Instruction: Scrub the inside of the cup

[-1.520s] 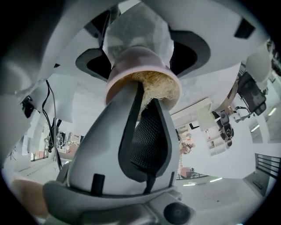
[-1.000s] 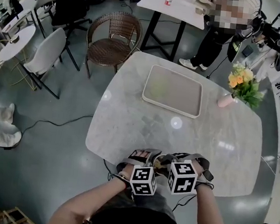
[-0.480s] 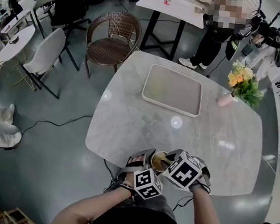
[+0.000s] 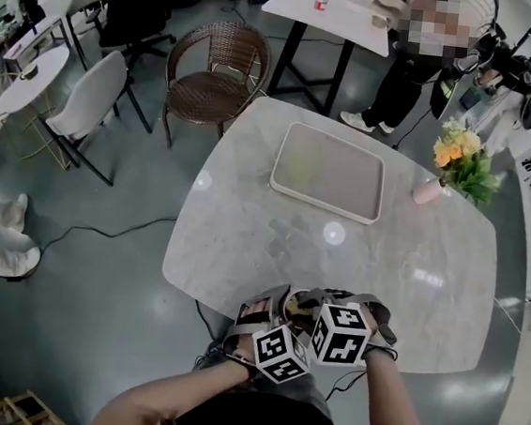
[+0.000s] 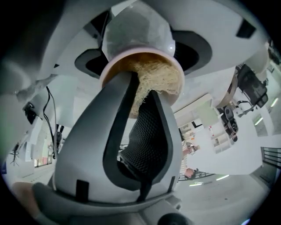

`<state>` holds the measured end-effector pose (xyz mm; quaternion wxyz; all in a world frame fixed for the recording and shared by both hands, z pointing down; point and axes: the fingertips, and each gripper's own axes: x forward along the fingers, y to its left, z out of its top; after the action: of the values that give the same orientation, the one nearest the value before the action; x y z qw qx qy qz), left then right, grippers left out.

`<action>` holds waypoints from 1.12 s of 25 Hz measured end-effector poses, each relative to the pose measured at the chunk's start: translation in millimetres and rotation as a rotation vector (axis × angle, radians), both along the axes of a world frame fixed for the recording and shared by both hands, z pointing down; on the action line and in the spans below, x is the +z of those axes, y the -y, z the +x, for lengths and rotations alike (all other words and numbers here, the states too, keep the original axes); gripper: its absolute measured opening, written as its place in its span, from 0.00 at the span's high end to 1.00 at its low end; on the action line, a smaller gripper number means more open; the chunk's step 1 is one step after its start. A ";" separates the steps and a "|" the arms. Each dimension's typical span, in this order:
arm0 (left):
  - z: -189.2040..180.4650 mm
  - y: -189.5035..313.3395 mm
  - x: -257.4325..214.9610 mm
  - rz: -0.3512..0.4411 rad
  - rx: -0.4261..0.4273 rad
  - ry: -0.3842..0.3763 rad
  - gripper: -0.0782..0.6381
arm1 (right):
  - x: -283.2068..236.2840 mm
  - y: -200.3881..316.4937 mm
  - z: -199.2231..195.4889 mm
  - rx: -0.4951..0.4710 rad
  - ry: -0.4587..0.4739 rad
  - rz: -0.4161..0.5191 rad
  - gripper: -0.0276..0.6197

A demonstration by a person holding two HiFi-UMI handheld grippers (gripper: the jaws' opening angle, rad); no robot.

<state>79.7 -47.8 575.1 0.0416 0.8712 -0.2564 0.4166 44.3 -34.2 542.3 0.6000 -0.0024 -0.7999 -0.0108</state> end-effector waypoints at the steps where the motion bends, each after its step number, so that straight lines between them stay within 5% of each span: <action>1: -1.9 -1.6 0.3 0.005 0.040 0.001 0.29 | -2.1 -3.1 -1.8 -0.042 0.030 -0.004 0.86; 8: 2.2 -10.3 0.3 0.069 0.430 -0.012 0.29 | -5.8 -10.5 2.7 -0.263 0.022 0.050 0.86; 11: 4.6 -9.3 0.7 0.048 0.486 -0.024 0.29 | -6.3 -6.5 5.4 -0.273 -0.001 0.071 0.86; 14: 2.0 -2.1 1.1 0.011 0.371 -0.064 0.29 | -13.4 10.5 4.1 -0.114 -0.001 0.116 0.86; 17: -1.4 5.2 0.4 0.016 0.202 -0.062 0.29 | -23.2 27.5 4.7 0.180 0.012 0.118 0.86; 22: -5.3 11.6 -0.9 0.077 -0.011 -0.016 0.29 | -17.4 27.9 9.2 0.647 0.101 -0.112 0.86; 24: -2.8 11.5 -4.7 0.102 -0.052 -0.013 0.29 | -10.5 27.0 12.7 0.704 0.075 -0.154 0.86; 28: 4.0 11.3 -8.5 0.111 -0.120 -0.037 0.29 | 2.6 28.4 15.6 0.635 -0.029 -0.119 0.86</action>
<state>83.7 -59.1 566.5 0.0228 0.8626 -0.3303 0.3825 59.9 -62.6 544.9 0.5837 0.2118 -0.7512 0.2238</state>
